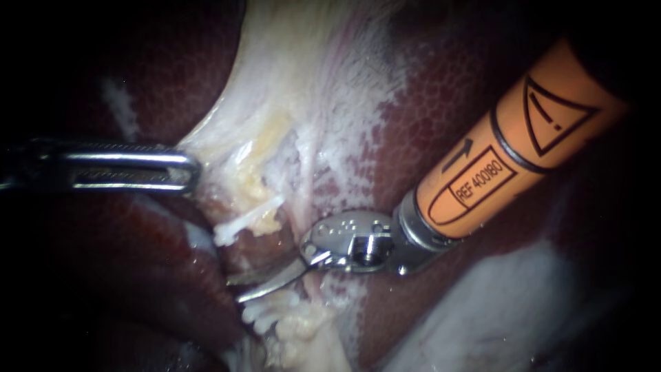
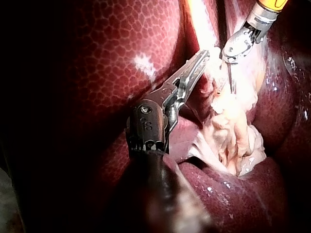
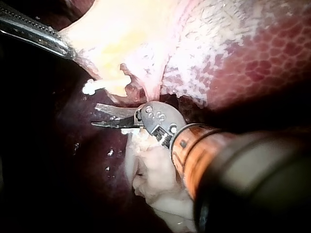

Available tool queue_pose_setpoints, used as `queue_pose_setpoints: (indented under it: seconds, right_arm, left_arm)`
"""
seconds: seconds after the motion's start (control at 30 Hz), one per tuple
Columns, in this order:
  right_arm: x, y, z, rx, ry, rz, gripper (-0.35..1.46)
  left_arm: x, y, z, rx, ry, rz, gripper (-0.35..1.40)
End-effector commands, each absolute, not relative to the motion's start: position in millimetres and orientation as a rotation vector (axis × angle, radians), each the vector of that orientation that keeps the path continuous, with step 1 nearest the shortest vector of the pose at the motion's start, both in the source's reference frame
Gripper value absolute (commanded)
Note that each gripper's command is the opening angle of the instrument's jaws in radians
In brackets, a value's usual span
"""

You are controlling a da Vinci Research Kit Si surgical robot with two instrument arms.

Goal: Go back from the cut left tube

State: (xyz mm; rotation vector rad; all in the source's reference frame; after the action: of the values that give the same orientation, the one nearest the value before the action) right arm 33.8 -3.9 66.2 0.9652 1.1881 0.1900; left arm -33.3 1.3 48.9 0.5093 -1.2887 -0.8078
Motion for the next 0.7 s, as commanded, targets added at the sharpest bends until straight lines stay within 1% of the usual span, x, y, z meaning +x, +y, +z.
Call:
queue_pose_setpoints:
  seconds: [0.03, 0.27, 0.43, 0.6, 0.7]
  right_arm:
    - [33.7, -3.9, 66.2, 0.961, 1.191, 0.186, 0.44]
    - [33.2, -3.6, 66.1, 0.954, 1.200, 0.171, 0.46]
    - [31.8, -3.2, 65.8, 0.955, 1.203, 0.164, 0.31]
    - [29.4, -2.2, 65.4, 0.928, 1.212, 0.167, 0.32]
    - [27.6, -1.3, 65.0, 0.894, 1.221, 0.169, 0.41]
  left_arm:
    - [-33.3, 1.3, 48.8, 0.510, -1.289, -0.808, -0.35]
    - [-33.3, 1.3, 48.8, 0.510, -1.289, -0.808, -0.35]
    - [-33.2, 1.3, 48.8, 0.510, -1.289, -0.808, -0.35]
    - [-33.2, 1.3, 48.9, 0.510, -1.289, -0.807, -0.35]
    - [-33.2, 1.3, 48.9, 0.510, -1.289, -0.807, -0.35]
